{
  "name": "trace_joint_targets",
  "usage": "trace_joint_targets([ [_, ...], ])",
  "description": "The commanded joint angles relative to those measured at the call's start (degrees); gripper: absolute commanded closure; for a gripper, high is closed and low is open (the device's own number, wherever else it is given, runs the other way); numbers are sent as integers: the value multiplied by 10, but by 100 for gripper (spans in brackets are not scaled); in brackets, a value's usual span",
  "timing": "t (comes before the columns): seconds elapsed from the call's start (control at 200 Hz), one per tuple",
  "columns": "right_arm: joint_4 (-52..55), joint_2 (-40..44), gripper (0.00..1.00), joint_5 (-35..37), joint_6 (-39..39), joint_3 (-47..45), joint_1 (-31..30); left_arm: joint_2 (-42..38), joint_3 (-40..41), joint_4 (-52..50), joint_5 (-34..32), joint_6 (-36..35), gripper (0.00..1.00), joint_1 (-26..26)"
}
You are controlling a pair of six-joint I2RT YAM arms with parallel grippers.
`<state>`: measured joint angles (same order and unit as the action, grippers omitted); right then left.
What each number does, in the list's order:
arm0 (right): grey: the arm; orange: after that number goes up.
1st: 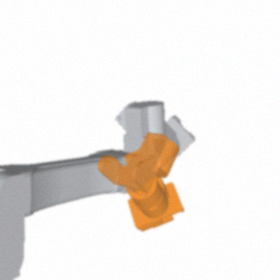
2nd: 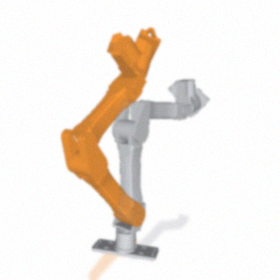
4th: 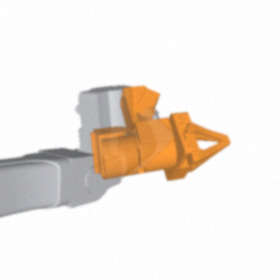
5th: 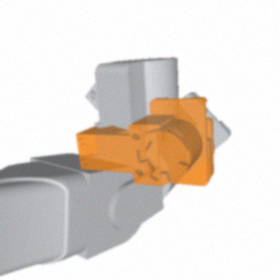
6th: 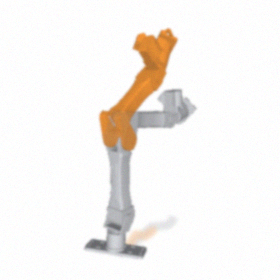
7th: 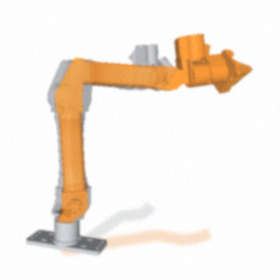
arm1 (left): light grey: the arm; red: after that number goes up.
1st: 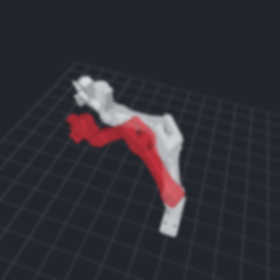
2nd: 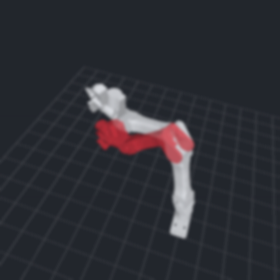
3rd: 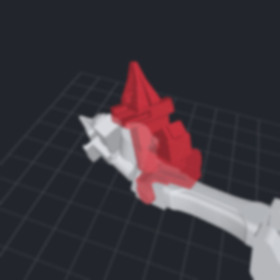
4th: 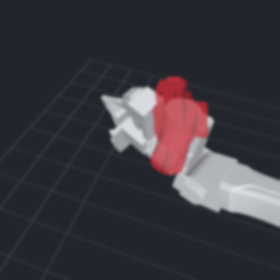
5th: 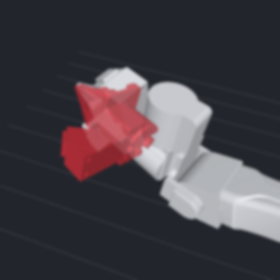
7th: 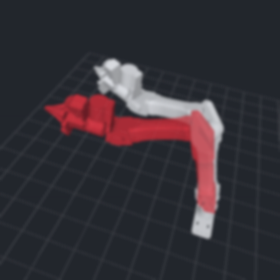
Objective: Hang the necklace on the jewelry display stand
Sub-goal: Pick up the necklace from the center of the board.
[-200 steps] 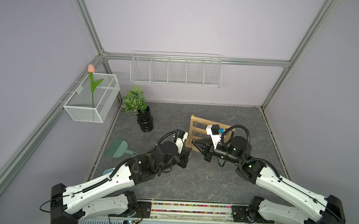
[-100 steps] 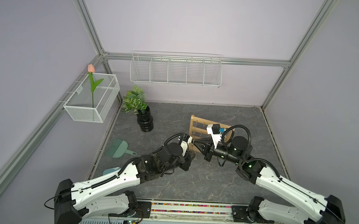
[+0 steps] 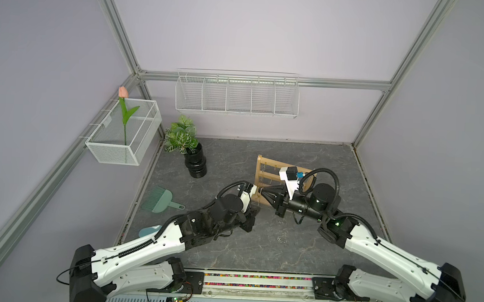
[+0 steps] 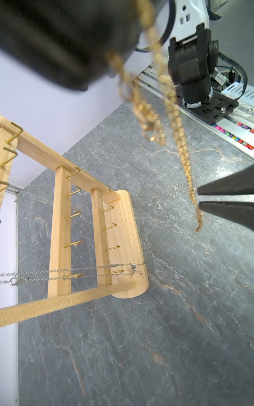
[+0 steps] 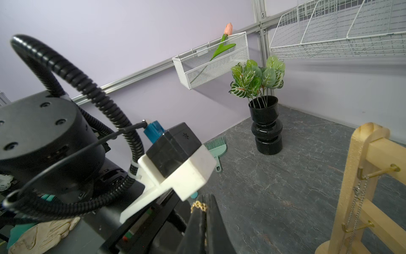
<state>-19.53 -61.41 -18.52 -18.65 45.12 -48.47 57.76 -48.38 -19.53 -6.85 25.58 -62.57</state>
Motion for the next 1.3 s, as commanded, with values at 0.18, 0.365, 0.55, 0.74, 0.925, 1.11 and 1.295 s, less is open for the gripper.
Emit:
trace_joint_targets([
  [0.18, -30, 7, 93, -17, -13, 9, 4, -11, 5, -9, -20, -22, 88, 2],
  [0.365, -37, 7, 93, -23, -18, 9, 3, -4, 2, -6, -27, -27, 94, 2],
  [0.55, -41, 3, 93, -33, -21, 9, 4, -7, 2, -5, -43, -21, 99, 2],
  [0.74, -31, -2, 93, -37, -19, 8, 4, -28, -7, -3, -36, -22, 91, 2],
  [0.925, -15, -15, 93, -50, -13, 10, 4, -54, -35, -12, -19, -32, 83, 2],
  [1.11, -11, -15, 93, -74, -8, 8, 4, -63, -48, -16, -4, -49, 72, 3],
  [1.295, -2, -8, 93, -95, -1, 7, 4, -63, -54, -11, 6, -54, 77, 6],
])
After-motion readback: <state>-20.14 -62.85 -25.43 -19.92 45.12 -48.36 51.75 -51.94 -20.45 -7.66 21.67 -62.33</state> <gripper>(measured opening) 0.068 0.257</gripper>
